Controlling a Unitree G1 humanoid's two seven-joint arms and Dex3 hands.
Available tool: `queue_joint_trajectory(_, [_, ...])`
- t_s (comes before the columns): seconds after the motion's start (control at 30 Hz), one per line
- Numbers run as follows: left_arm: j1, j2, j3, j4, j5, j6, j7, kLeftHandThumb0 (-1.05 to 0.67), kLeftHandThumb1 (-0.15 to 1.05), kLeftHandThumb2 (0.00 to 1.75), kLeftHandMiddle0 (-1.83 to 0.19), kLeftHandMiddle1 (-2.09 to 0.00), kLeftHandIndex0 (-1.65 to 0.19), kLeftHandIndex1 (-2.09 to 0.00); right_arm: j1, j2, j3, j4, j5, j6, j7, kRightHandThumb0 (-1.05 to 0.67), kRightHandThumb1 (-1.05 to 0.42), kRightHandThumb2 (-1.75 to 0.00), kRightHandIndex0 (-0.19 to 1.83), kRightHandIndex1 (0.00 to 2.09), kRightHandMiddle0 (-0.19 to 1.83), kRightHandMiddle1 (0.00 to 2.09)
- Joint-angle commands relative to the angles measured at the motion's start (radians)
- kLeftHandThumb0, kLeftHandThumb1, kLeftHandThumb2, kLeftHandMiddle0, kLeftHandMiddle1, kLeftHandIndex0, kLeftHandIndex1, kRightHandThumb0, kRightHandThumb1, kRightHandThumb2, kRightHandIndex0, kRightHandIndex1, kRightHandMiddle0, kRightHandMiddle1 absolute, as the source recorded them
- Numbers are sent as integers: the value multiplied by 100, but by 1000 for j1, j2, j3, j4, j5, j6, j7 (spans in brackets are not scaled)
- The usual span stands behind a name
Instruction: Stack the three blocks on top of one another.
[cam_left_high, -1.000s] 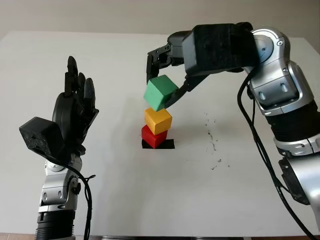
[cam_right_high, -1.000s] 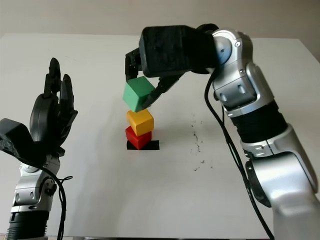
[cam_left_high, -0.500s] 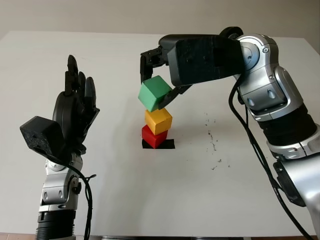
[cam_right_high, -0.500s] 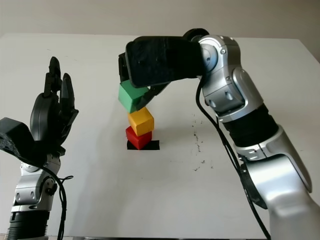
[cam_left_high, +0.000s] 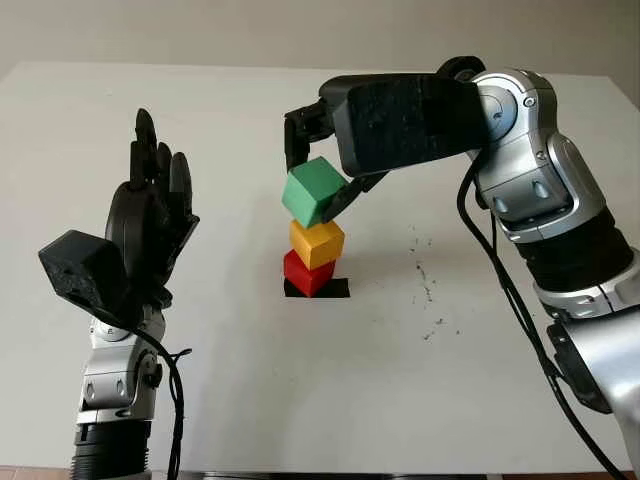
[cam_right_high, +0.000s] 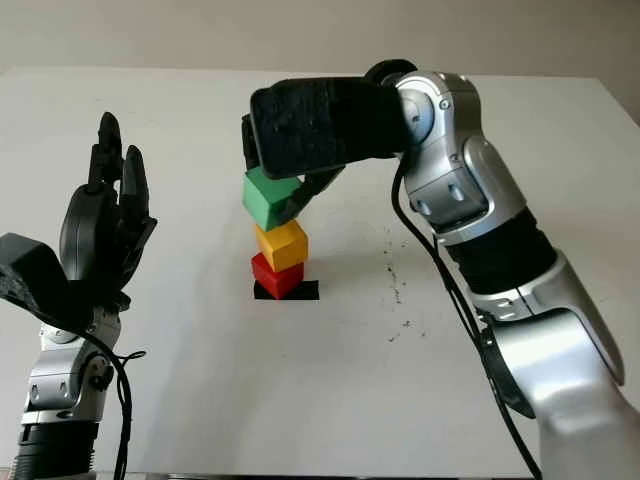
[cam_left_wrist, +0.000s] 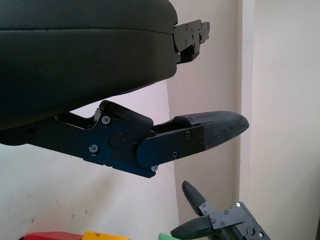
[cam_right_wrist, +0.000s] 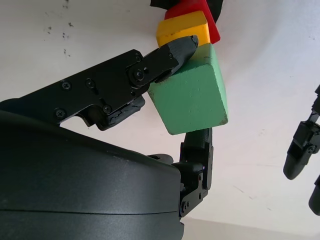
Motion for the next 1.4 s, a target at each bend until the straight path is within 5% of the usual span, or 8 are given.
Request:
queue_joint_trajectory(0.0, [-2, 4, 1, -25, 3, 2, 1, -68, 105, 66, 19, 0, 19, 0, 6, -10, 2, -6, -1, 15, 11, -43, -94, -5, 30, 6, 32, 158])
queue_joint_trajectory(1.37, [1, 1, 1, -23, 12, 2, 9, -69, 105, 67, 19, 0, 19, 0, 31, 5, 15, 31, 2, -1, -16, -49, -95, -5, 32, 6, 35, 160])
